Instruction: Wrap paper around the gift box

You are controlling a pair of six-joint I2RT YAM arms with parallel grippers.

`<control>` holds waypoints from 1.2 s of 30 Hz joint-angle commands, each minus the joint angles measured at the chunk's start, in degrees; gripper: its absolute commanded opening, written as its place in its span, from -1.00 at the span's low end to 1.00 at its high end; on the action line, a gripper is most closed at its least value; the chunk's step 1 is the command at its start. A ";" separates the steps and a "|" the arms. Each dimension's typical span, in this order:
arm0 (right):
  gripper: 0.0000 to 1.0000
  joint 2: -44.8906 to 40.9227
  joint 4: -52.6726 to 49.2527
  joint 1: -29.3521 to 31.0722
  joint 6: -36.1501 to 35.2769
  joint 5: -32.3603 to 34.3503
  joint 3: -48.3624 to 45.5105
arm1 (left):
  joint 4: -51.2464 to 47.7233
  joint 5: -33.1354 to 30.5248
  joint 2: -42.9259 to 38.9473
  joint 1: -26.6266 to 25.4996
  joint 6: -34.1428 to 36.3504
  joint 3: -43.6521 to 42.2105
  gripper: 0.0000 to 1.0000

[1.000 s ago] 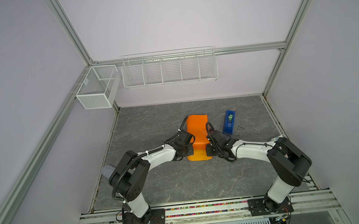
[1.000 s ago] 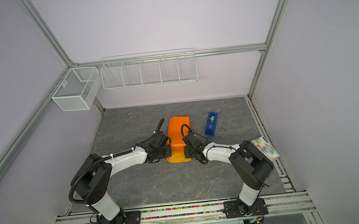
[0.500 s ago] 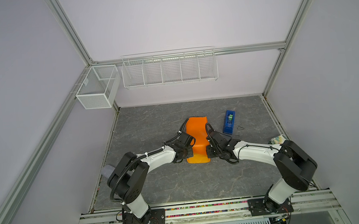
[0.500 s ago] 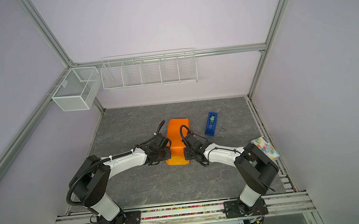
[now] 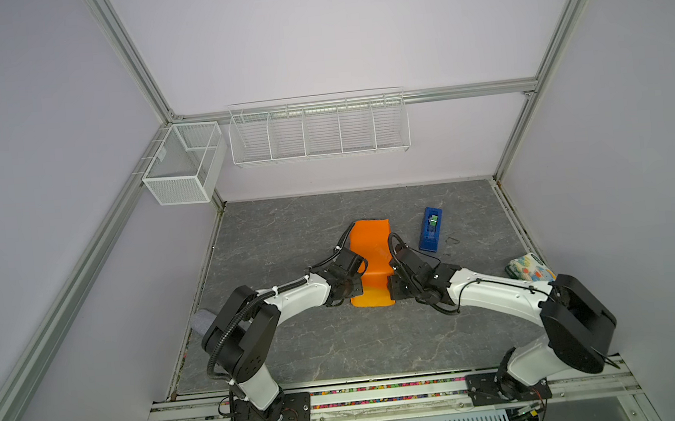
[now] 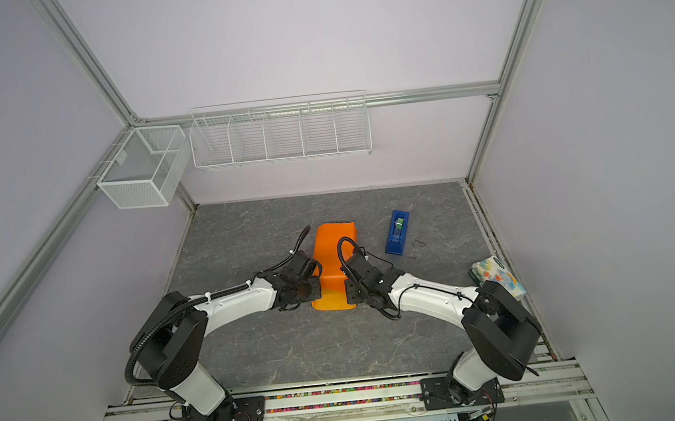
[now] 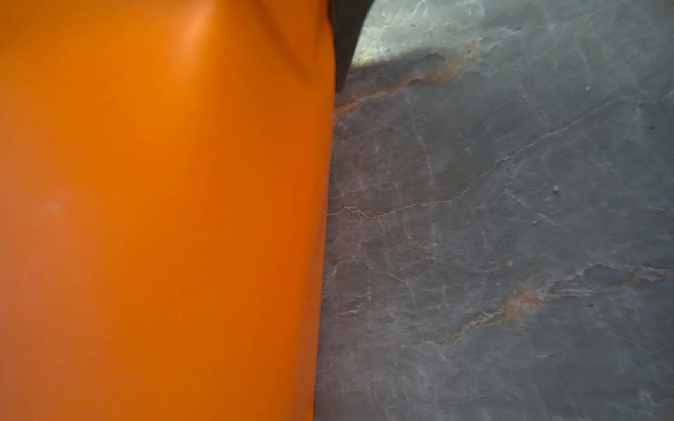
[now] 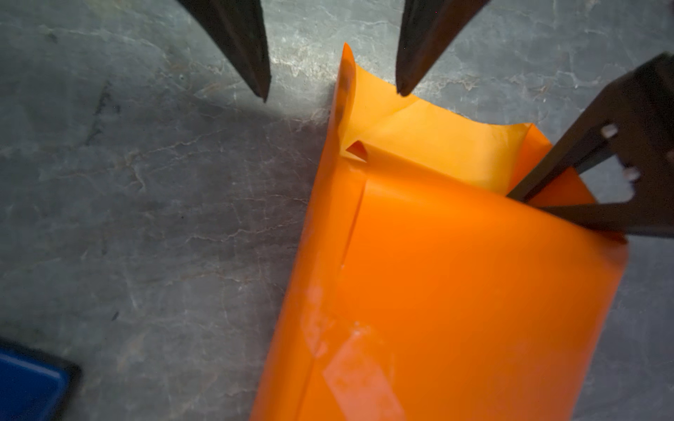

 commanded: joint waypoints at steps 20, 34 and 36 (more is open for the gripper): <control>-0.18 14.38 4.48 -3.89 -1.30 1.00 8.17 | -0.53 -0.67 0.20 -0.02 -0.42 0.08 -0.88; -0.58 14.49 4.01 -4.06 -1.28 0.73 7.91 | -4.29 -2.43 -9.18 0.06 -2.29 -0.80 -0.30; -0.59 14.49 4.01 -4.10 -1.25 0.63 7.91 | -6.91 -4.69 -10.80 0.20 -3.12 -0.88 -0.29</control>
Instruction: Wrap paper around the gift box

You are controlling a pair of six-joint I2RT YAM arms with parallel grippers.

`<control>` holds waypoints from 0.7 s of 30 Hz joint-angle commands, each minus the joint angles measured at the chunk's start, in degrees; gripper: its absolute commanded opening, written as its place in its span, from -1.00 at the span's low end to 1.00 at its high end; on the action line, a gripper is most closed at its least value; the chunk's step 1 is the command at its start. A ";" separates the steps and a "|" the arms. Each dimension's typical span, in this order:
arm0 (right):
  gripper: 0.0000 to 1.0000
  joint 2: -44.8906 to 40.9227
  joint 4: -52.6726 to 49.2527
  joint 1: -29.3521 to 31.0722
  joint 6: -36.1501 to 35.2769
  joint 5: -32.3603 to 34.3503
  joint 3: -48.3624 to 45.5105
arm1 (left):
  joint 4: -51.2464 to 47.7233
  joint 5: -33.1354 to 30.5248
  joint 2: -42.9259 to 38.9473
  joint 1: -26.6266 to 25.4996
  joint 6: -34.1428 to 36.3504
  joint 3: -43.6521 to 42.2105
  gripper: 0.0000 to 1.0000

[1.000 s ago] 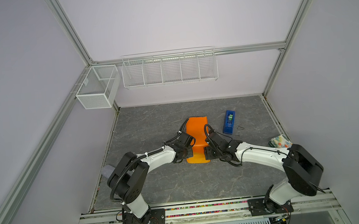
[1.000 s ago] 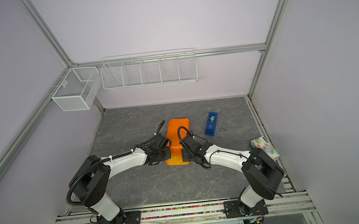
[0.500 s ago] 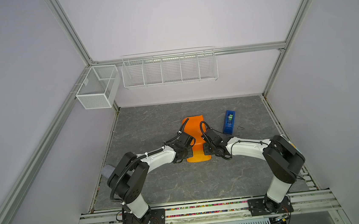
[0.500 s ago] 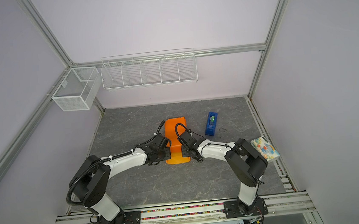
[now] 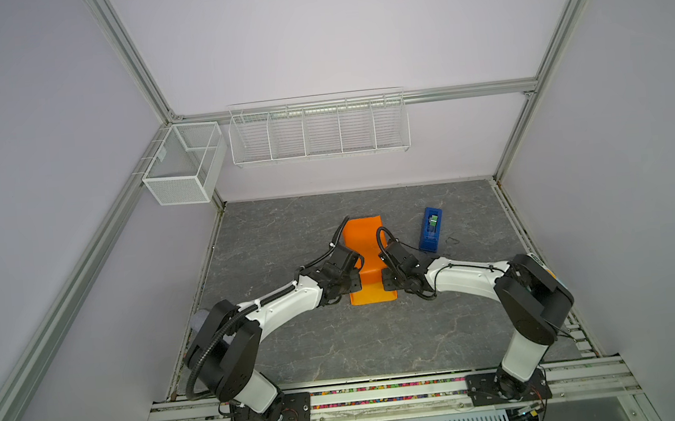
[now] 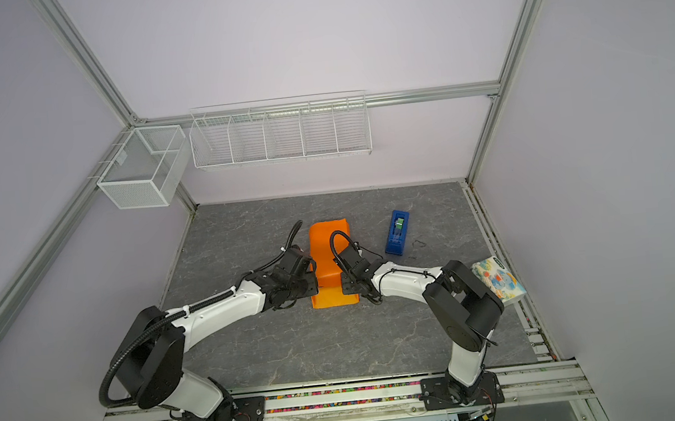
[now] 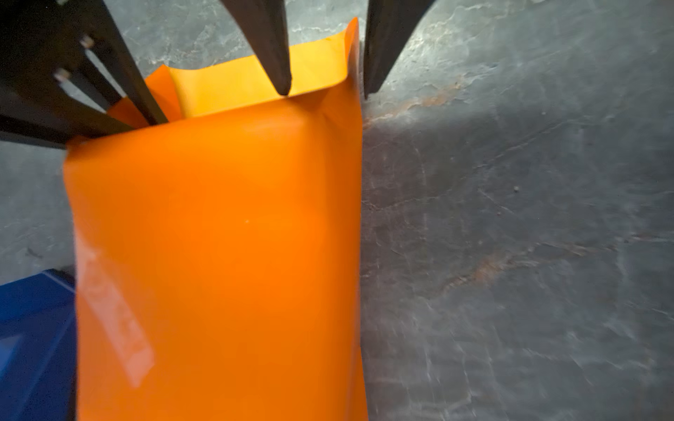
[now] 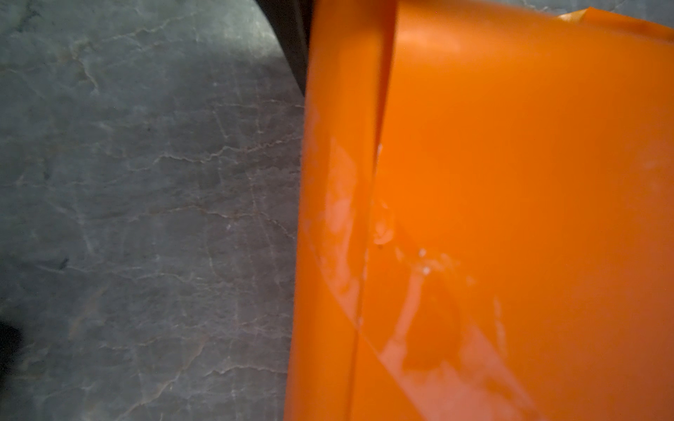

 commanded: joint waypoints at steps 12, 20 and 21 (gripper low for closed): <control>-0.61 0.48 0.66 -0.51 0.16 -0.69 0.67 | -5.07 -0.11 1.49 3.40 -3.46 -2.84 -0.63; -0.62 0.40 0.93 -0.52 0.61 -1.51 0.58 | 4.68 7.62 3.89 3.40 -2.64 -3.89 -0.72; -0.63 0.32 0.95 -0.49 0.74 -1.66 0.59 | 5.44 8.01 3.94 3.40 -2.85 -4.03 -0.72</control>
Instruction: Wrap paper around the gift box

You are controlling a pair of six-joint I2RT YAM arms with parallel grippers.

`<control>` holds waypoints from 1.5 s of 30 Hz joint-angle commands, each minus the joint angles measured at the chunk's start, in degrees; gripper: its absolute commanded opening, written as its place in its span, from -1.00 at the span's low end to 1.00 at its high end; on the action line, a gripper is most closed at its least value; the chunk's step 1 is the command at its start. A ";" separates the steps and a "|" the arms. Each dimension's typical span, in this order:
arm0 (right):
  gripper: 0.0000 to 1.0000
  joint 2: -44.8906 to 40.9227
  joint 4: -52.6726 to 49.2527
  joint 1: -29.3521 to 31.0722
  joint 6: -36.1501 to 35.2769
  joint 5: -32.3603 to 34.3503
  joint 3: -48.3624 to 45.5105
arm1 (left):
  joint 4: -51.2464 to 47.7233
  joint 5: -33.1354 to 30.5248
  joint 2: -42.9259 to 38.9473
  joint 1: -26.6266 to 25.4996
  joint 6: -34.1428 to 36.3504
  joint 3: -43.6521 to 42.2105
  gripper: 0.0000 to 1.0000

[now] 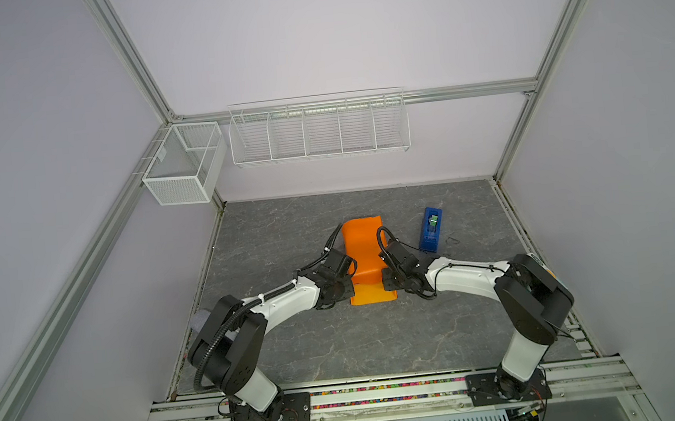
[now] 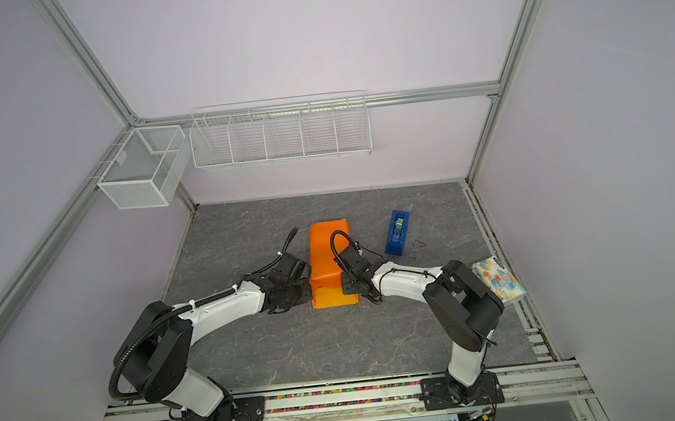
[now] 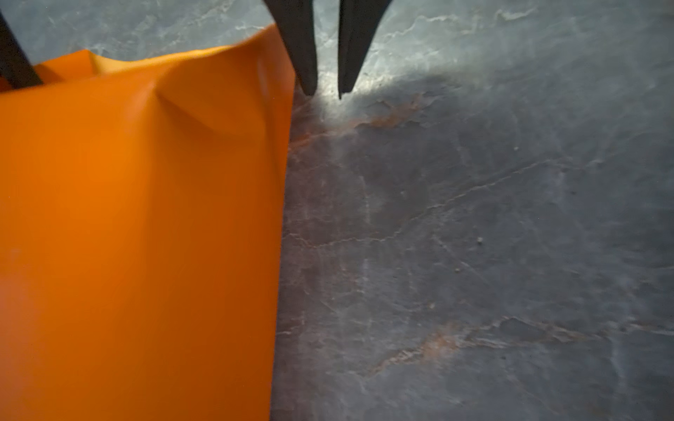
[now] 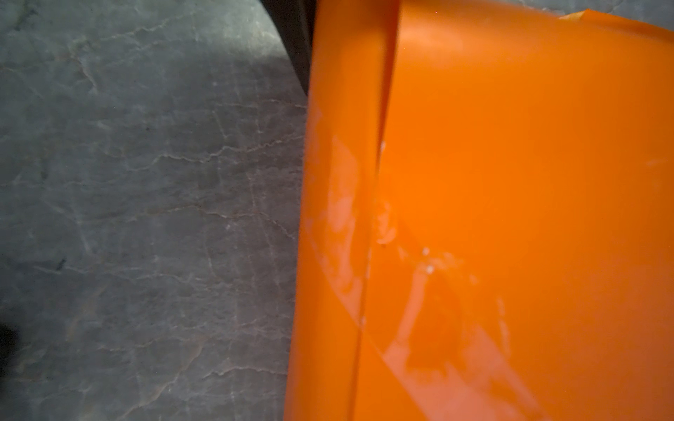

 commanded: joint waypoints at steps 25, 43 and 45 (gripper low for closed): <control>-0.65 0.34 1.96 -0.09 2.05 -2.81 0.55 | 21.29 13.96 3.47 1.79 -11.85 -5.85 -0.74; -0.65 0.24 1.98 -0.17 2.14 -2.89 0.26 | 35.78 18.74 8.13 2.02 -19.05 -9.12 -0.76; -0.64 0.28 2.07 -0.16 2.17 -2.96 0.23 | 35.98 18.48 8.34 2.10 -19.33 -9.28 -0.76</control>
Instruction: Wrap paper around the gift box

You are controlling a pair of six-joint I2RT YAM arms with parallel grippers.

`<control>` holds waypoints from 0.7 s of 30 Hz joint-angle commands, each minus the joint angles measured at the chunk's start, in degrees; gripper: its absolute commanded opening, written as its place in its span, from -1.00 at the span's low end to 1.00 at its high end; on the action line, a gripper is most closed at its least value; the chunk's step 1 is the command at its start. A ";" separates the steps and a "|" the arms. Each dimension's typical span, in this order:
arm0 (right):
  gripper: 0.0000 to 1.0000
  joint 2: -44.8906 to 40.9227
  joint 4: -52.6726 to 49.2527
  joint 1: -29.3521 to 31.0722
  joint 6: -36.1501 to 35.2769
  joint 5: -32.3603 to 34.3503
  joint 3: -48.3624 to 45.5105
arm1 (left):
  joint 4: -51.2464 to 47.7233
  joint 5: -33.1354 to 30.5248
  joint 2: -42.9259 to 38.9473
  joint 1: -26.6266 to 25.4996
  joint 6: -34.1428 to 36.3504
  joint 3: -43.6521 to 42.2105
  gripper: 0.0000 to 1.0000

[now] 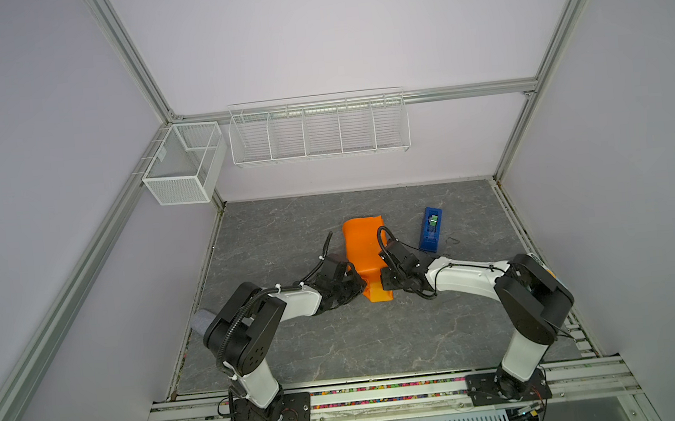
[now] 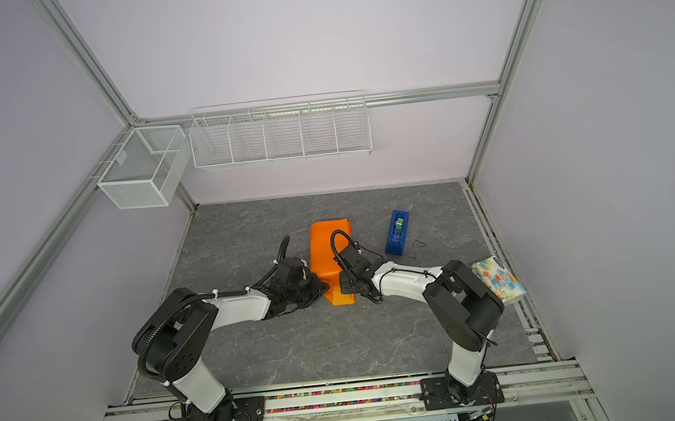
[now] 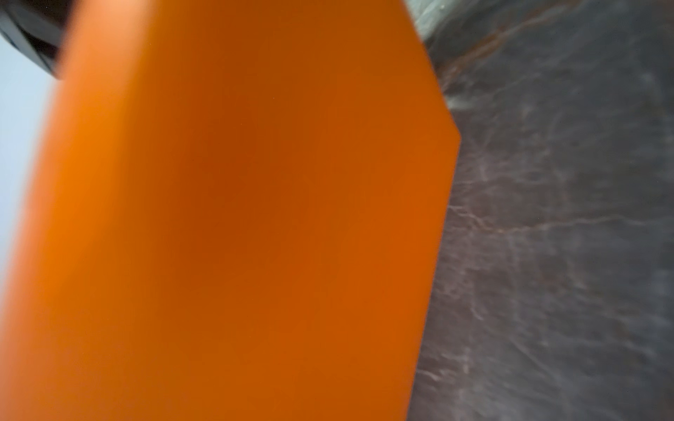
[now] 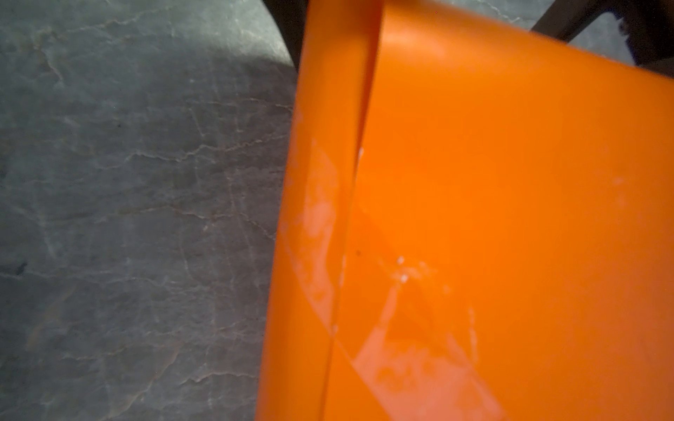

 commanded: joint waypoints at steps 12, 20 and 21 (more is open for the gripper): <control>-0.62 0.04 0.87 -0.13 1.17 -1.34 0.23 | -0.08 -0.61 2.54 0.46 -1.99 -0.48 -0.76; -0.39 -4.33 -0.45 -0.12 1.94 -2.19 -1.73 | -0.56 -0.74 2.46 0.56 -1.93 -0.53 -0.76; -0.35 -5.34 -1.06 -0.20 1.90 -2.11 -2.06 | -0.60 -0.75 2.43 0.64 -1.94 -0.52 -0.76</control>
